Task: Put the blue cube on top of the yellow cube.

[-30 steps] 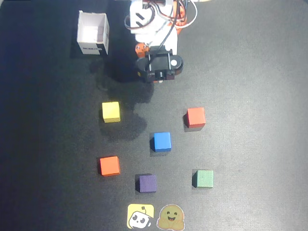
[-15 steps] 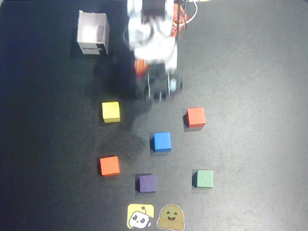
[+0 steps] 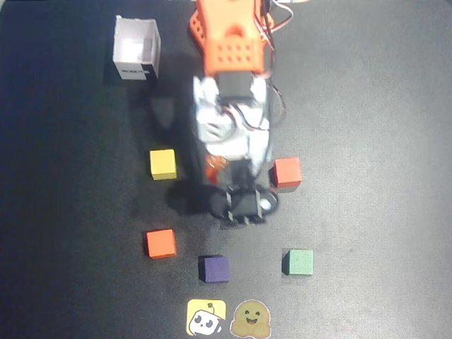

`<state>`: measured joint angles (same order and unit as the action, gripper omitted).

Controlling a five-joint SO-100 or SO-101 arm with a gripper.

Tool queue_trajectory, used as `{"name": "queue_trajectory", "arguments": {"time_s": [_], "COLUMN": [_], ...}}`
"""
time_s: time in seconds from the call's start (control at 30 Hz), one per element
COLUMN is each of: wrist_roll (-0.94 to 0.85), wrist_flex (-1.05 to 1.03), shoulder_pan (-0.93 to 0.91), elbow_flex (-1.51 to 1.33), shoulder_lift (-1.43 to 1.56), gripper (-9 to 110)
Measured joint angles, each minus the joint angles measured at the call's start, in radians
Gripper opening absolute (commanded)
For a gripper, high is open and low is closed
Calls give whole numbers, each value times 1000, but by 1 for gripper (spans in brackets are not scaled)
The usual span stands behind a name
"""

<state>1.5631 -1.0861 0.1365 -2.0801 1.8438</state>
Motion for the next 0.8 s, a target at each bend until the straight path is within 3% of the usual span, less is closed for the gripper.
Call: {"name": "queue_trajectory", "arguments": {"time_s": [0.8], "wrist_roll": [25], "wrist_flex": [186], "shoulder_pan": [31], "elbow_flex": [101], "shoulder_lift": [-342], "gripper": [23]}}
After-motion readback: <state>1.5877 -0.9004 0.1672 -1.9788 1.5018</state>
